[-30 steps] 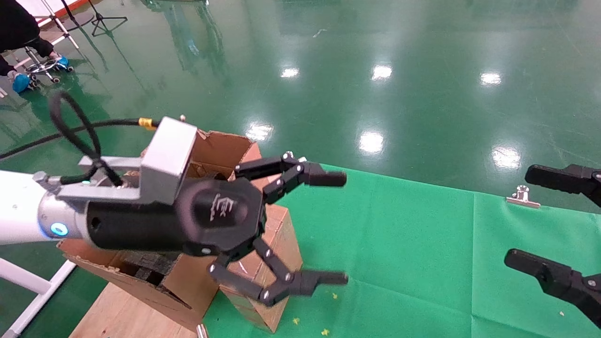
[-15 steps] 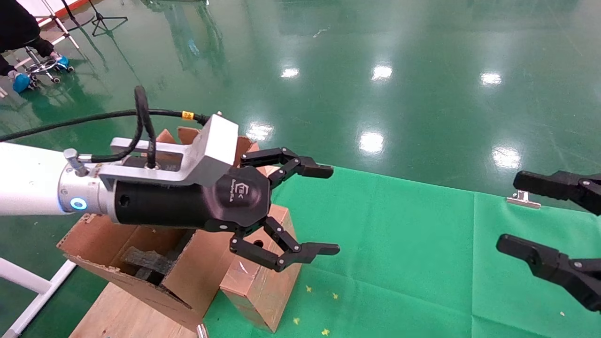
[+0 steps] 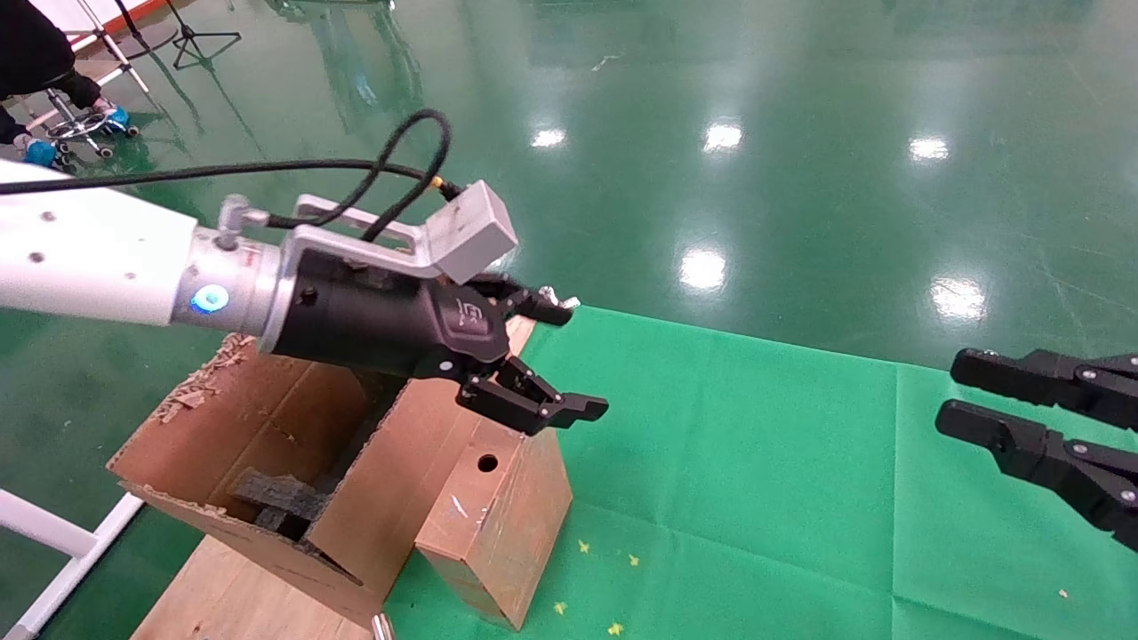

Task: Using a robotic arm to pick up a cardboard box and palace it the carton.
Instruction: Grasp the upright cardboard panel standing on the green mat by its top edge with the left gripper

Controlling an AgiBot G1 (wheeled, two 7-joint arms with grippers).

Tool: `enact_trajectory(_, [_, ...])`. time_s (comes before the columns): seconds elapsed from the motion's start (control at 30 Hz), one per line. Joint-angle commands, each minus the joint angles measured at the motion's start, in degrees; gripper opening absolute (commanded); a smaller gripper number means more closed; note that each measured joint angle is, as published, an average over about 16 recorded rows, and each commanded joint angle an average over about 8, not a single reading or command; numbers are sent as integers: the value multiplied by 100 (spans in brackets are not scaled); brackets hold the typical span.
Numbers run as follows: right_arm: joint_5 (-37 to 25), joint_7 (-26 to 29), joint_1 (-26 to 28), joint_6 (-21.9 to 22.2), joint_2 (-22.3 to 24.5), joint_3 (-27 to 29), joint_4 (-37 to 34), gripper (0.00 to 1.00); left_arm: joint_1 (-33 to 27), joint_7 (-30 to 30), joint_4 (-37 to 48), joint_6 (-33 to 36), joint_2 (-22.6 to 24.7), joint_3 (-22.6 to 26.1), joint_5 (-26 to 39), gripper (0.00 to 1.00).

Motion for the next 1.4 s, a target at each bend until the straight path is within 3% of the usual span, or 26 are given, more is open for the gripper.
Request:
enact_trajectory(0.03, [0,0,0,0,0,0,0,0,-253,-679,31,117,109,184,310,100])
enact_trajectory(0.27, [0,0,0,0,0,0,0,0,-957,-2763,-17,473,376,944,1648,100])
enact_trajectory(0.47, [0,0,0,0,0,0,0,0,-1217,-3613,-47,496,524,1606,1975,100])
enact_trajectory(0.8, [0,0,0,0,0,0,0,0,-1306,-3910,-64,354,482,2018,1559,100])
enact_trajectory(1.4, [0,0,0,0,0,0,0,0,-1472,-3673,-84,333,672,2863,1439,100])
